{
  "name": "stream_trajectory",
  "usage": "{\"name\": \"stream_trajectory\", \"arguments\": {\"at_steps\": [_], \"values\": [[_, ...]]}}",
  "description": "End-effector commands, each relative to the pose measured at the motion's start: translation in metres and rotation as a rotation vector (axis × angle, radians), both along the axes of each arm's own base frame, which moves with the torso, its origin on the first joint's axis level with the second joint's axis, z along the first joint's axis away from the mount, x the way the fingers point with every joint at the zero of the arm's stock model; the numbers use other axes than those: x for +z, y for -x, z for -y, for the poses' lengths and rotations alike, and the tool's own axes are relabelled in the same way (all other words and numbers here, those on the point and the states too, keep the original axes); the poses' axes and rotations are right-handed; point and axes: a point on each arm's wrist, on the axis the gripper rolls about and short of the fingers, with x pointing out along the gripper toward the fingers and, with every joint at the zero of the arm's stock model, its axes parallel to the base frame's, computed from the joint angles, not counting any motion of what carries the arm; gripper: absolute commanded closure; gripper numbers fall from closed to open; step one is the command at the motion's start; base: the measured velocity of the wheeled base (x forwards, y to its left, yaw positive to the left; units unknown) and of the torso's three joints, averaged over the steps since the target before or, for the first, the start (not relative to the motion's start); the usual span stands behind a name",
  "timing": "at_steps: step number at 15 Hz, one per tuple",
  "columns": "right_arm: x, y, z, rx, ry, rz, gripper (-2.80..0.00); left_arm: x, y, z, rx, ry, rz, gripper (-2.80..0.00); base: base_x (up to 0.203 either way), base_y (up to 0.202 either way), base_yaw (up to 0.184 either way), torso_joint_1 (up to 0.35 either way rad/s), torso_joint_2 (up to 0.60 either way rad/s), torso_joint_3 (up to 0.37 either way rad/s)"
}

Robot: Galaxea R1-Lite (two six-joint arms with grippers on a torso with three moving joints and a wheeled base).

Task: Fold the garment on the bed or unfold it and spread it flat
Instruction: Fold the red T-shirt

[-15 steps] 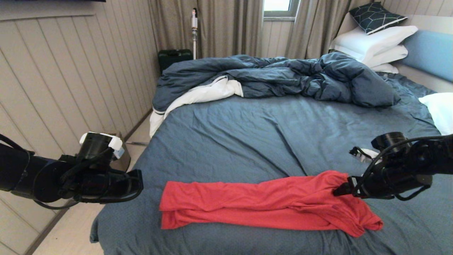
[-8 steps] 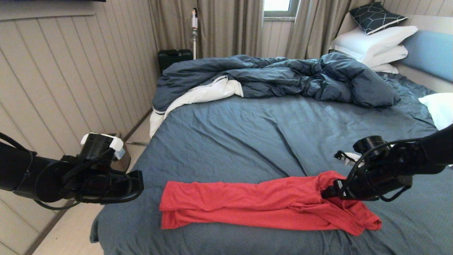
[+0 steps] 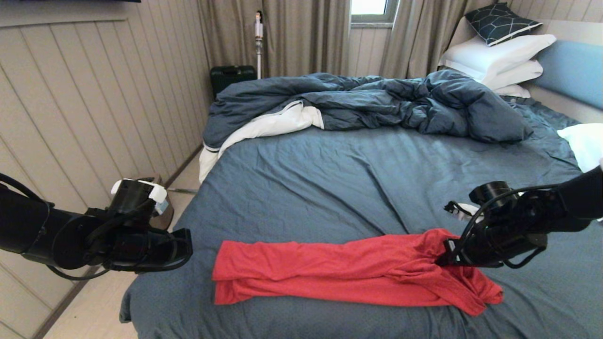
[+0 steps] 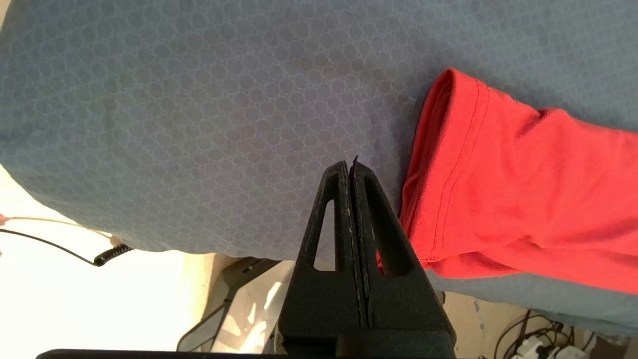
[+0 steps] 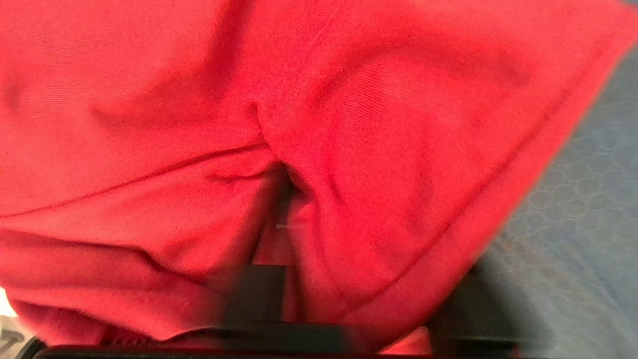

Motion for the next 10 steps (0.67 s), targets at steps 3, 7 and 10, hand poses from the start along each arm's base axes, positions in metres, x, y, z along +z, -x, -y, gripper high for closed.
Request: {"name": "stream_trajectory", "arguments": {"at_steps": [3, 7, 10], "values": [[0.014, 0.006, 0.028, -0.07, 0.019, 0.045, 0.0, -0.002, -0.001, 0.001, -0.001, 0.0, -0.006, 0.0, 0.0, 0.0, 0.0, 0.0, 0.0, 0.0], [0.02, 0.01, 0.063, -0.142, 0.043, 0.073, 0.0, -0.002, -0.001, 0.001, -0.002, 0.002, -0.007, 0.0, 0.0, 0.0, 0.0, 0.0, 0.0, 0.0], [0.032, 0.014, 0.098, -0.204, 0.077, 0.117, 0.0, -0.002, 0.0, 0.001, -0.002, 0.001, -0.008, 0.0, 0.0, 0.0, 0.0, 0.0, 0.0, 0.0]]}}
